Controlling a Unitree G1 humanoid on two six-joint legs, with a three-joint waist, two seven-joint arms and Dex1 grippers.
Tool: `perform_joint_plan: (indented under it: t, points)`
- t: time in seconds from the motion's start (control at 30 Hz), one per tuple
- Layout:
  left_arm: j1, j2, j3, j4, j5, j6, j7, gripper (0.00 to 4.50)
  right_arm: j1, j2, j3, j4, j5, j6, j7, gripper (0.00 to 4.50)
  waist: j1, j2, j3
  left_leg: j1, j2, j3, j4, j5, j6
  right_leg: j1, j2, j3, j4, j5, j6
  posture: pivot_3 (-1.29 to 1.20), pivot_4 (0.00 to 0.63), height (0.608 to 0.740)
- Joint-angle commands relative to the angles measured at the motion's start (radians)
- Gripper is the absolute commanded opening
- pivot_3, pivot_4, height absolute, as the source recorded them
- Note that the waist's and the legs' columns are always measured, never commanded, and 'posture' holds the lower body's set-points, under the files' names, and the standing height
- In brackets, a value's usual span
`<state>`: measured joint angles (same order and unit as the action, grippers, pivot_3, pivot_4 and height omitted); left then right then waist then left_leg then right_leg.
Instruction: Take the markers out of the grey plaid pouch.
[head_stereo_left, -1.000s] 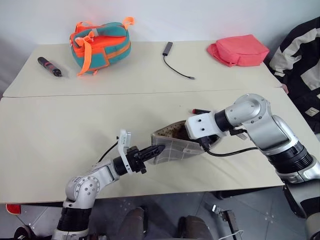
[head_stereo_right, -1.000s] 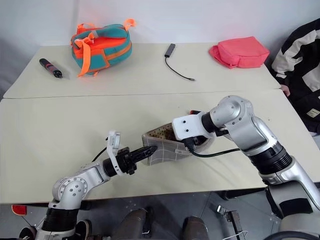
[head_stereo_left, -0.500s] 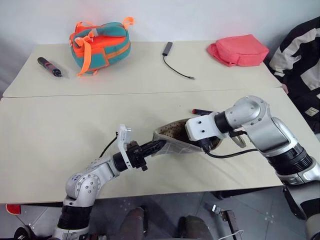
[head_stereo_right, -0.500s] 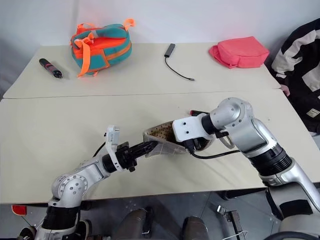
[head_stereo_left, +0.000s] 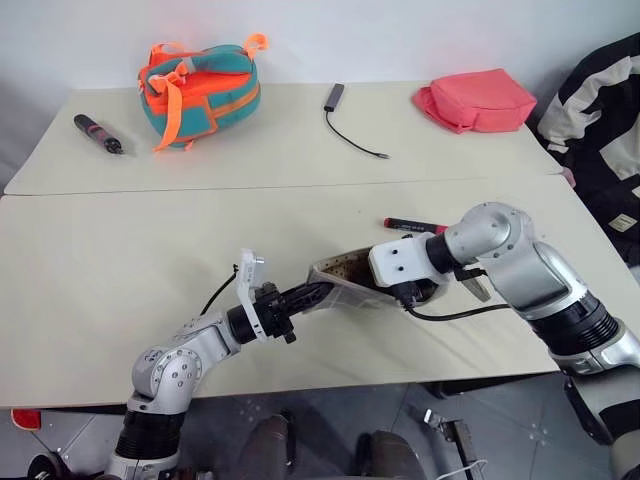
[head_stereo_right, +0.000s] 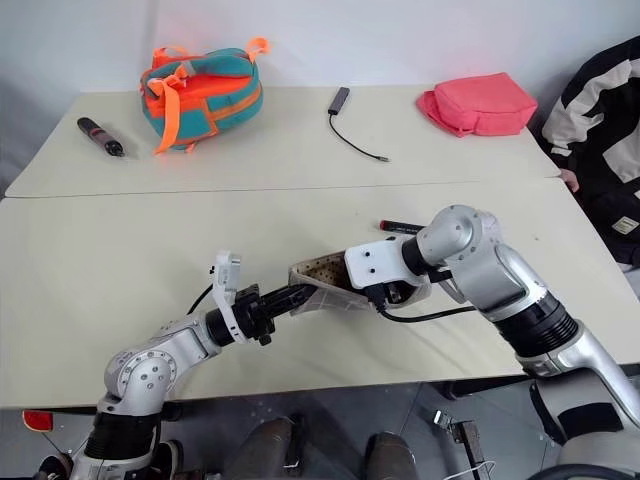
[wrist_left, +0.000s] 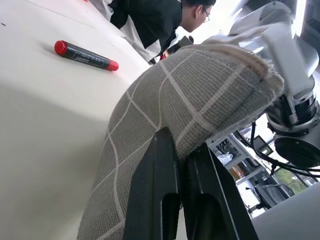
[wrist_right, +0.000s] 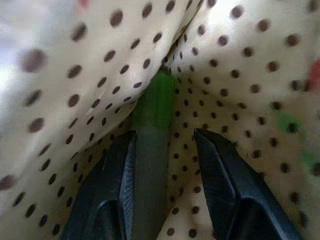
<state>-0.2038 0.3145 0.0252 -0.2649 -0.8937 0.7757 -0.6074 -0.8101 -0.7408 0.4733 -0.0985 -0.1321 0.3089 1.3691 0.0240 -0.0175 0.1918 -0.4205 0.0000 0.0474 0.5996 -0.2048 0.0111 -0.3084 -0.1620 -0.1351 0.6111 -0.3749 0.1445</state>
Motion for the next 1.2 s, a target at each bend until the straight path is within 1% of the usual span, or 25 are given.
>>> perform_joint_plan:
  t: [0.03,0.23,0.43,0.6,0.73,0.87,1.1,1.2]
  points:
    - [0.005,-0.003,0.006,-0.039,-0.008,-0.014,-0.019,0.0,0.01,0.016,0.028,0.026,-0.041,-0.009,-0.021,1.88,-0.001,0.0,0.0,0.0,0.0,0.0,0.0,0.0,0.0,0.0,0.0,0.0,0.0,0.0,0.0,0.0,0.15,0.74]
    - [0.009,-0.003,0.006,-0.046,-0.003,-0.018,-0.019,0.0,0.019,0.034,0.036,0.016,-0.038,0.023,-0.006,1.88,-0.001,0.0,0.0,0.0,0.0,0.0,0.0,0.0,0.0,0.0,0.0,0.0,0.0,0.0,0.0,0.0,0.15,0.74]
    - [0.015,0.001,-0.005,-0.059,0.009,-0.025,-0.029,0.0,0.041,0.064,0.052,-0.004,-0.039,0.008,-0.007,1.88,-0.001,0.0,0.0,0.0,0.0,0.0,0.0,0.0,0.0,0.0,0.001,0.0,0.0,0.0,0.0,0.0,0.15,0.74]
    - [0.024,0.015,0.0,-0.065,0.014,-0.027,-0.044,0.0,0.057,0.075,0.019,-0.035,0.005,-0.019,0.001,1.88,-0.002,0.0,0.0,0.0,0.001,0.0,0.0,0.0,0.0,0.0,0.001,0.0,0.0,0.0,0.0,0.0,0.15,0.74]
    - [0.025,0.017,-0.004,-0.066,0.02,-0.029,-0.053,0.0,0.079,0.061,0.054,-0.021,-0.053,-0.025,-0.018,1.88,-0.001,0.0,0.0,0.0,0.0,0.0,0.0,0.0,0.0,0.0,0.001,0.0,0.0,0.0,0.0,0.0,0.15,0.74]
    - [0.028,0.018,-0.011,-0.073,0.024,-0.024,-0.061,0.0,0.063,0.068,0.068,0.04,-0.137,-0.038,-0.077,1.88,-0.001,0.0,0.0,0.0,0.0,0.0,0.0,0.0,0.0,0.0,0.001,0.0,0.0,0.0,0.0,0.0,0.15,0.74]
    - [0.027,0.018,-0.013,-0.077,0.026,-0.022,-0.066,0.0,0.066,0.058,0.089,0.075,-0.185,-0.042,-0.077,1.88,-0.001,0.0,0.0,0.001,0.001,0.0,0.0,0.0,0.0,0.0,0.001,0.0,0.0,0.0,0.0,0.0,0.15,0.74]
    - [0.025,0.017,-0.013,-0.077,0.027,-0.023,-0.066,0.0,0.062,0.07,0.092,0.091,-0.197,-0.036,-0.093,1.88,-0.001,0.0,0.0,0.002,0.001,0.0,0.0,0.0,0.0,0.002,0.001,0.0,0.0,0.0,0.0,0.0,0.15,0.74]
